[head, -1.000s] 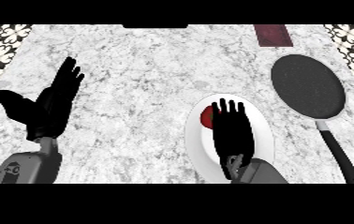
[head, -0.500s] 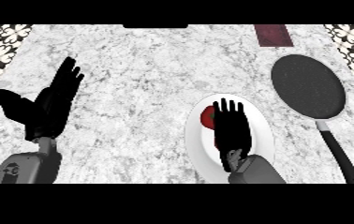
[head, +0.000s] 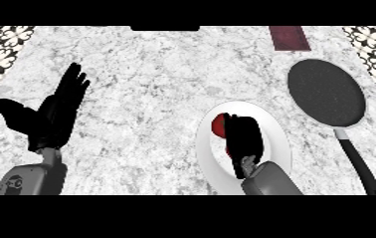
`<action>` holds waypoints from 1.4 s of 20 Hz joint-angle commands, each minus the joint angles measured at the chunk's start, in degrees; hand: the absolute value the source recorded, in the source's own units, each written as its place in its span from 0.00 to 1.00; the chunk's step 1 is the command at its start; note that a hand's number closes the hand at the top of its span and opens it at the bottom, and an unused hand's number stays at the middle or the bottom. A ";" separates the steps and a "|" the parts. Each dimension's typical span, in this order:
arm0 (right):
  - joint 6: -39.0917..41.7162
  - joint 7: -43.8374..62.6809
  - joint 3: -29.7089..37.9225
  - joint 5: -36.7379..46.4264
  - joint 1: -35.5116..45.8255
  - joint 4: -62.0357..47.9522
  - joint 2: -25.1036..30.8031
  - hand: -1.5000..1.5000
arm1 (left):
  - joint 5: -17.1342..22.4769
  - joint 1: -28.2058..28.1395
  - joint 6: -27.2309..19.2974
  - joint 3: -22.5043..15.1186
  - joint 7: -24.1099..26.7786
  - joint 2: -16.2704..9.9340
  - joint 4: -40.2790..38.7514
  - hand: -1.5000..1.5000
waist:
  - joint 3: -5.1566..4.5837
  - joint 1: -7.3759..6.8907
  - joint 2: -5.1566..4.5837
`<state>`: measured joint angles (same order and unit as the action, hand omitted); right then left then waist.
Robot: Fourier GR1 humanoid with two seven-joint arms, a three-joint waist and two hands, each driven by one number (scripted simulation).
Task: Pick the bell pepper from the plate and place it in the pan
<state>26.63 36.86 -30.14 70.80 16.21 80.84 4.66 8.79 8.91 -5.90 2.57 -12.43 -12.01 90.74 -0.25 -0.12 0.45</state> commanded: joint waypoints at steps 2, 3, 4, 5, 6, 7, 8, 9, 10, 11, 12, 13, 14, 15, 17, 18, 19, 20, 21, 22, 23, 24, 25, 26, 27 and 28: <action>-1.69 -4.94 2.30 0.62 4.13 -6.13 -1.39 1.00 | 1.56 1.26 2.60 3.20 -1.88 -2.43 0.62 0.50 | 0.25 -0.12 -0.47; -4.94 -3.70 1.16 2.49 4.84 -10.90 -4.22 1.00 | 0.01 1.53 1.29 1.12 -1.28 -0.25 -0.28 0.50 | 0.26 -0.17 -0.51; -3.82 -5.14 0.63 1.59 -0.17 -4.24 -1.22 1.00 | 1.52 -0.48 2.69 3.20 -1.33 -1.65 1.04 0.50 | 0.25 0.00 -0.43; -0.47 -7.38 3.91 -0.08 3.42 -2.04 0.95 1.00 | -2.73 0.21 -0.95 -0.60 1.07 2.30 -0.87 0.50 | 0.25 0.12 -0.44; -4.64 -7.72 2.91 0.95 1.19 -3.94 -0.39 1.00 | 0.23 2.81 0.91 2.45 -2.96 -0.51 0.40 0.50 | 0.26 0.08 -0.45; -4.23 -7.09 2.61 1.20 -1.82 -2.01 0.42 1.00 | -1.30 2.06 0.08 1.68 -2.50 0.15 0.25 0.50 | 0.25 0.16 -0.43; -3.98 -7.98 3.52 1.00 0.83 -3.86 -0.18 1.00 | 3.30 -0.40 4.44 5.57 -2.87 -3.13 1.81 0.50 | 0.25 -0.10 -0.43; -7.64 -9.55 5.41 1.43 2.26 -6.44 -0.47 1.00 | -0.75 2.10 1.48 2.67 -1.78 -0.48 -0.50 0.50 | 0.26 0.02 -0.48; -8.56 -6.33 1.95 3.94 -1.36 -3.63 -2.16 1.00 | 0.63 -2.00 3.02 3.23 -0.66 -0.44 2.58 0.50 | 0.25 -0.03 -0.42; -8.88 -5.52 1.69 4.97 0.17 -1.84 -2.44 1.00 | -0.22 1.42 2.01 2.01 -1.36 0.71 -0.78 0.50 | 0.25 0.13 -0.44; -9.61 -6.32 1.34 5.80 -1.46 1.82 0.32 1.00 | 0.29 0.50 2.63 3.43 0.41 0.05 -1.51 0.50 | 0.24 0.23 -0.41; -7.11 -4.62 1.73 4.87 -1.01 3.84 -2.39 1.00 | -1.23 0.73 1.08 2.65 -2.42 -0.01 0.61 0.50 | 0.25 0.17 -0.38; -10.86 -6.89 4.00 3.71 -1.43 1.63 -1.56 1.00 | -1.89 2.53 0.34 1.30 -3.65 0.96 0.63 0.50 | 0.26 0.20 -0.42; -11.87 -8.24 5.89 1.58 -1.19 1.09 -2.08 1.00 | -0.42 2.06 2.89 3.41 -1.15 -1.03 -0.42 0.50 | 0.26 0.14 -0.46; -12.14 -5.96 4.59 -0.07 -5.88 6.03 -4.52 1.00 | -1.34 0.94 0.73 1.53 -4.41 0.64 2.85 0.50 | 0.27 0.31 -0.34; -9.00 -5.88 8.69 -4.73 0.64 4.06 -4.55 1.00 | -3.50 -0.38 -0.52 -0.69 -1.31 3.33 0.95 0.50 | 0.26 0.03 -0.48; -7.34 -5.37 7.54 -1.02 -1.37 10.57 -3.23 1.00 | -0.37 -2.32 2.72 2.56 -0.25 0.80 2.19 0.50 | 0.24 0.15 -0.34; -7.80 -6.33 9.16 -0.19 1.63 10.51 -1.40 1.00 | -2.34 1.27 0.19 1.94 -2.30 1.27 0.68 0.50 | 0.25 0.29 -0.38; -11.22 -4.01 6.99 3.02 1.60 11.62 -2.59 1.00 | 0.76 -0.71 3.71 3.71 -0.08 0.01 -0.08 0.50 | 0.22 0.21 -0.34; -7.34 -3.43 6.42 3.79 3.22 16.72 -0.87 1.00 | -2.42 -1.05 0.74 1.95 -0.13 1.40 0.75 0.50 | 0.21 0.50 -0.17; -9.99 -3.11 5.89 5.88 2.49 17.32 -0.02 1.00 | -3.25 -1.16 -0.50 0.11 0.00 3.62 1.37 0.50 | 0.23 0.57 -0.18; -8.23 -2.76 5.98 5.91 3.05 21.35 0.50 1.00 | -1.78 -1.28 1.23 1.77 -1.31 1.35 1.85 0.50 | 0.22 0.57 -0.10; -8.44 -1.64 5.37 7.38 3.89 23.11 0.15 1.00 | -1.74 -1.35 1.86 1.99 0.05 1.07 1.51 0.50 | 0.21 0.56 -0.11; -9.22 -2.81 7.29 7.85 5.82 23.15 1.96 1.00 | -1.38 0.64 2.20 2.68 1.67 1.38 -2.40 0.50 | 0.20 0.83 -0.32; -7.07 -1.20 6.18 8.52 6.23 26.27 0.87 1.00 | -2.04 -1.37 1.37 0.43 -1.51 2.37 2.43 0.50 | 0.23 0.41 -0.11; -3.39 -1.18 7.43 7.85 6.65 30.71 2.40 1.00 | -2.00 -0.85 1.61 1.62 -2.35 0.86 2.22 0.50 | 0.23 0.63 -0.07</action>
<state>19.25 34.28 -23.58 77.01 20.48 102.60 5.15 7.03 8.23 -4.40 4.24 -13.36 -10.60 91.90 -0.03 0.40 0.28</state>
